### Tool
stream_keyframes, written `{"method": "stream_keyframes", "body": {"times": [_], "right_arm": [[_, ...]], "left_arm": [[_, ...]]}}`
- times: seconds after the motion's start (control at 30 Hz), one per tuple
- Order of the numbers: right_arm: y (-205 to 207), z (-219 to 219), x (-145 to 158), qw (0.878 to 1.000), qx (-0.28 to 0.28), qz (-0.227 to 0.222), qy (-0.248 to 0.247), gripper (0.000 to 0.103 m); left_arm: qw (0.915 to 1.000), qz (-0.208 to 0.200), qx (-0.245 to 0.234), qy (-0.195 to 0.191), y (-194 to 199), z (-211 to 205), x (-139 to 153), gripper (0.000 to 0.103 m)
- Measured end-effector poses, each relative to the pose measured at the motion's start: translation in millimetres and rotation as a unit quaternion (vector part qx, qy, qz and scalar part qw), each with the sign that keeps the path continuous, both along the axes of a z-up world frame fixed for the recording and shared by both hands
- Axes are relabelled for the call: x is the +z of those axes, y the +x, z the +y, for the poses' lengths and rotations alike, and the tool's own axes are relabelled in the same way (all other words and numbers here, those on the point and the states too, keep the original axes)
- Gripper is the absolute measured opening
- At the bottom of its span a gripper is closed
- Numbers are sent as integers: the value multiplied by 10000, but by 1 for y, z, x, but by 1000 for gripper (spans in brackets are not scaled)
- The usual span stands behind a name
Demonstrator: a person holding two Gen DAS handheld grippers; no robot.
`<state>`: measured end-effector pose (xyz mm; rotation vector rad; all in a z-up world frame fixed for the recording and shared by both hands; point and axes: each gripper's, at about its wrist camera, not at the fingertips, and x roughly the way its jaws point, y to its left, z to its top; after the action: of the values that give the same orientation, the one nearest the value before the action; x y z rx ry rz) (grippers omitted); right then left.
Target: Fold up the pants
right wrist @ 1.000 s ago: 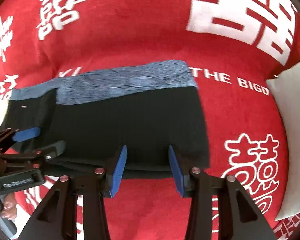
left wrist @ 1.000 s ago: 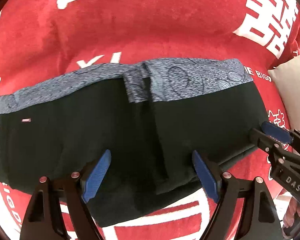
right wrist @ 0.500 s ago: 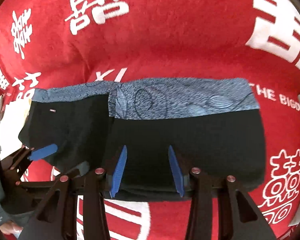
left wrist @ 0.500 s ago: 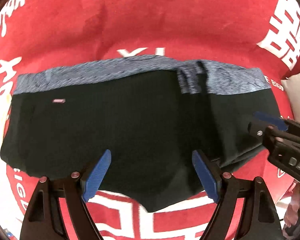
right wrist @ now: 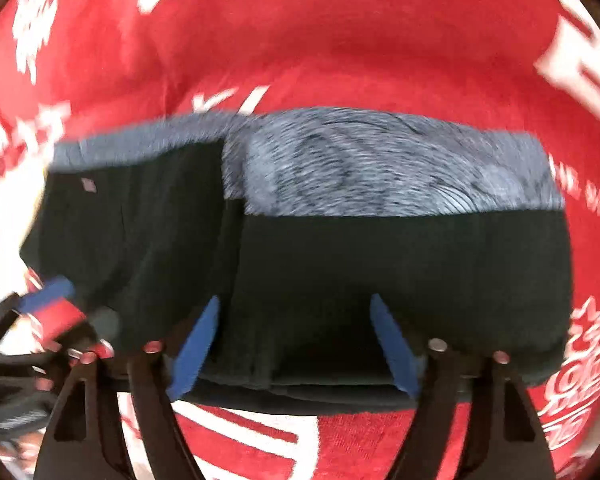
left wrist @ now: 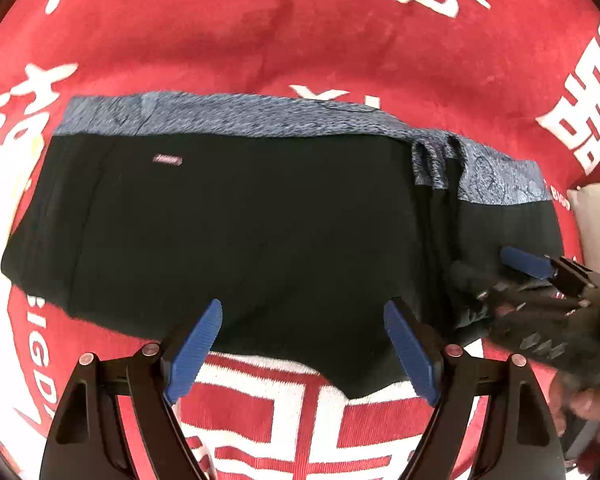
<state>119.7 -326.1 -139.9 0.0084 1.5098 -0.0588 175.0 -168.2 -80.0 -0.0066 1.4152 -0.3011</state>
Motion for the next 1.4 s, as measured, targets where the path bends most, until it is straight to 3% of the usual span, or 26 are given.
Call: {"method": "stream_keyframes", "body": {"times": [0.1, 0.27, 0.4, 0.53, 0.73, 0.97, 1.03, 1.1, 1.13, 1.17, 1.23, 1.27, 1.3, 1.37, 1.4], "right_arm": [[-1, 20, -8, 9984, 289, 134, -471, 93], [-2, 29, -14, 9962, 351, 138, -780, 98], [-1, 30, -15, 9961, 384, 130, -787, 98], [2, 30, -17, 9960, 398, 95, -790, 98], [-2, 31, -16, 9957, 405, 56, -826, 99], [-2, 34, -16, 9957, 399, 70, -830, 99], [-1, 34, -15, 9957, 405, 56, -827, 99], [-1, 34, -15, 9958, 400, 42, -825, 99], [-2, 35, -15, 9958, 388, 35, -825, 99], [-2, 35, -15, 9958, 381, 36, -827, 99], [-2, 35, -15, 9959, 381, 35, -815, 99], [-2, 34, -15, 9960, 388, 34, -806, 99], [-1, 34, -14, 9960, 404, 39, -802, 99], [1, 34, -12, 9957, 440, 102, -813, 99], [3, 34, -9, 9954, 458, 152, -827, 99]], "left_arm": [[9991, -11, 384, -158, -2, 23, 1, 84], [9909, -221, 1280, -342, -1, 83, 7, 84], [9752, -429, 2059, -693, 1, 141, 5, 84], [9499, -451, 2754, -1405, 3, 191, -14, 84], [9154, -314, 3268, -2329, 11, 212, -48, 84], [8985, -481, 3283, -2874, 16, 215, -39, 84], [9006, -701, 3131, -2933, 19, 212, -31, 84], [9153, -627, 3001, -2611, 26, 204, -38, 84], [9198, -432, 2988, -2506, 29, 200, -48, 84], [9206, -491, 3014, -2434, 29, 198, -51, 84], [9297, -522, 2937, -2159, 32, 190, -46, 84], [9357, -519, 2895, -1947, 34, 185, -43, 80], [9421, -550, 2867, -1650, 36, 180, -40, 62], [9536, -536, 2761, -1071, 39, 173, -38, 38], [9546, -525, 2745, -1028, 40, 173, -37, 35]]}}
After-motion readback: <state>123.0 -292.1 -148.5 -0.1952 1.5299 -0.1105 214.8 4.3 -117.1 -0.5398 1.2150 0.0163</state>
